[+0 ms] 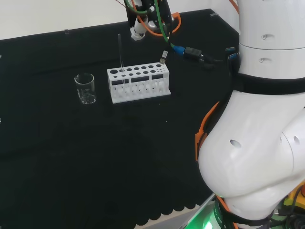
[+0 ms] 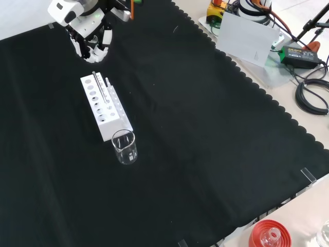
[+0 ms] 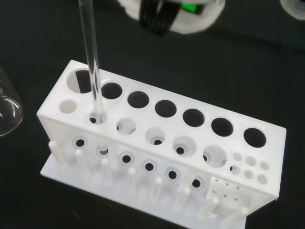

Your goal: Put the glass rod back on the white test tube rack.

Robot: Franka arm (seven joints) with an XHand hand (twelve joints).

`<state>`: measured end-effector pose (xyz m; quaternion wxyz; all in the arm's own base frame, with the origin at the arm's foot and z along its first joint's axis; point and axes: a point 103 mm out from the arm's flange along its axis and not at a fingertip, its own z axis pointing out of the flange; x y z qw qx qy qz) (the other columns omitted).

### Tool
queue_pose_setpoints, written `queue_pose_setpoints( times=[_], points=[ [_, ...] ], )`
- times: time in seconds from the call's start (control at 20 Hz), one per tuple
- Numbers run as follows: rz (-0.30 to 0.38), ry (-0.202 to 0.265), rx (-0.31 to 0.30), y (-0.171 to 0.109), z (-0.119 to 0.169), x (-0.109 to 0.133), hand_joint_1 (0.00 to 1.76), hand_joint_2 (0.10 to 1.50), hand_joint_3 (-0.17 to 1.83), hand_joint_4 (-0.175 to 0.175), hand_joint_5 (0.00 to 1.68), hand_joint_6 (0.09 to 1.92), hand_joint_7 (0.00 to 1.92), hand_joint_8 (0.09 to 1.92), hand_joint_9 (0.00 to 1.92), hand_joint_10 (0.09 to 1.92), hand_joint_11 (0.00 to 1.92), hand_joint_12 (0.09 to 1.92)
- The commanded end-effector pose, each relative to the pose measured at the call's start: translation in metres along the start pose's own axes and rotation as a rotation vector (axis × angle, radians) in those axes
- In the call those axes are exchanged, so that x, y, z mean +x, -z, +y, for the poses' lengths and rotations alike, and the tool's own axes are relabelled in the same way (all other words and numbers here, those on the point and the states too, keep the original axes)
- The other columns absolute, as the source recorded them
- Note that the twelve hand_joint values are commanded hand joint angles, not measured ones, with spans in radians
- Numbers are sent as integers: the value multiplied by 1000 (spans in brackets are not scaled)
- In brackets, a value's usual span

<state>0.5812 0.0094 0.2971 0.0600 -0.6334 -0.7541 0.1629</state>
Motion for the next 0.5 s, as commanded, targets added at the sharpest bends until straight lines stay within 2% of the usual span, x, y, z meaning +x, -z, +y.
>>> queue_pose_setpoints(
  times=[0.05, 0.4, 0.5],
  points=[
    [-1, -1, 2, -2, -1, 1, 1299, 704, 533, -52, 1207, 686, 1482, 282, 1920, 87, 1888, 513],
    [2, -1, 2, -2, -2, 0, 1301, 686, 565, -53, 1207, 696, 1492, 274, 1920, 88, 1889, 515],
    [3, 0, 1, -2, -3, -1, 1241, 704, 557, -133, 1238, 662, 1472, 283, 1920, 87, 1889, 516]
  ],
)
